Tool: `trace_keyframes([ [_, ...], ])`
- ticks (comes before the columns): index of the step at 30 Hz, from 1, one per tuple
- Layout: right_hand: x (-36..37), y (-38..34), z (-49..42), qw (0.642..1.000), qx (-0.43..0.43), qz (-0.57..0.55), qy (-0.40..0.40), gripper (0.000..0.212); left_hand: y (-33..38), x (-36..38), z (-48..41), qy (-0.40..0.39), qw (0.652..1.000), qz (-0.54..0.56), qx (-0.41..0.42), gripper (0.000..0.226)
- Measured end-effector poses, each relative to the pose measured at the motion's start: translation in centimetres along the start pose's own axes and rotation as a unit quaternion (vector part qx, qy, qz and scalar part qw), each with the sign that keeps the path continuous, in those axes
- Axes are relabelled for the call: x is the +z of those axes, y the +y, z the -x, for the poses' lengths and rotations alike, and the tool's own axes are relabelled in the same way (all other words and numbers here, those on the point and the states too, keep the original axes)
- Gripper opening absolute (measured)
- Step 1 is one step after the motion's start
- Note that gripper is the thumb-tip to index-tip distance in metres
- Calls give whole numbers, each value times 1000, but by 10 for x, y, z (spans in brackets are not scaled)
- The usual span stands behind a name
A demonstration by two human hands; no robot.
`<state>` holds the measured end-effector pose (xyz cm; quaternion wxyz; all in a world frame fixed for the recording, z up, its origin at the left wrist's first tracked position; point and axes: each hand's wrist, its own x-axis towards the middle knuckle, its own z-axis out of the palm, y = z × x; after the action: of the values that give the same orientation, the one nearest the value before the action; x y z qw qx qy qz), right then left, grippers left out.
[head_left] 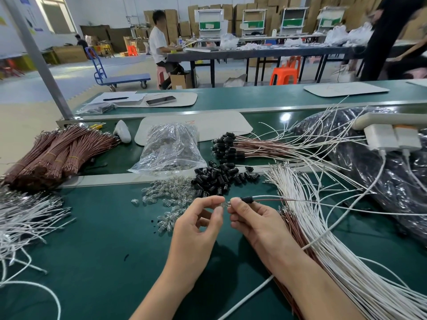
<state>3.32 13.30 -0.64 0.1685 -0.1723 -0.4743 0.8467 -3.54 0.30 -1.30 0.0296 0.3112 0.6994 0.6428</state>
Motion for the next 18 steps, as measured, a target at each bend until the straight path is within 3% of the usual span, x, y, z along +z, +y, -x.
trace_keyframes([
  [18, 2, 0, 2, 1000, -20, 19, 15, 24, 1, -1, 1, -8, 998, -56, 30, 27],
])
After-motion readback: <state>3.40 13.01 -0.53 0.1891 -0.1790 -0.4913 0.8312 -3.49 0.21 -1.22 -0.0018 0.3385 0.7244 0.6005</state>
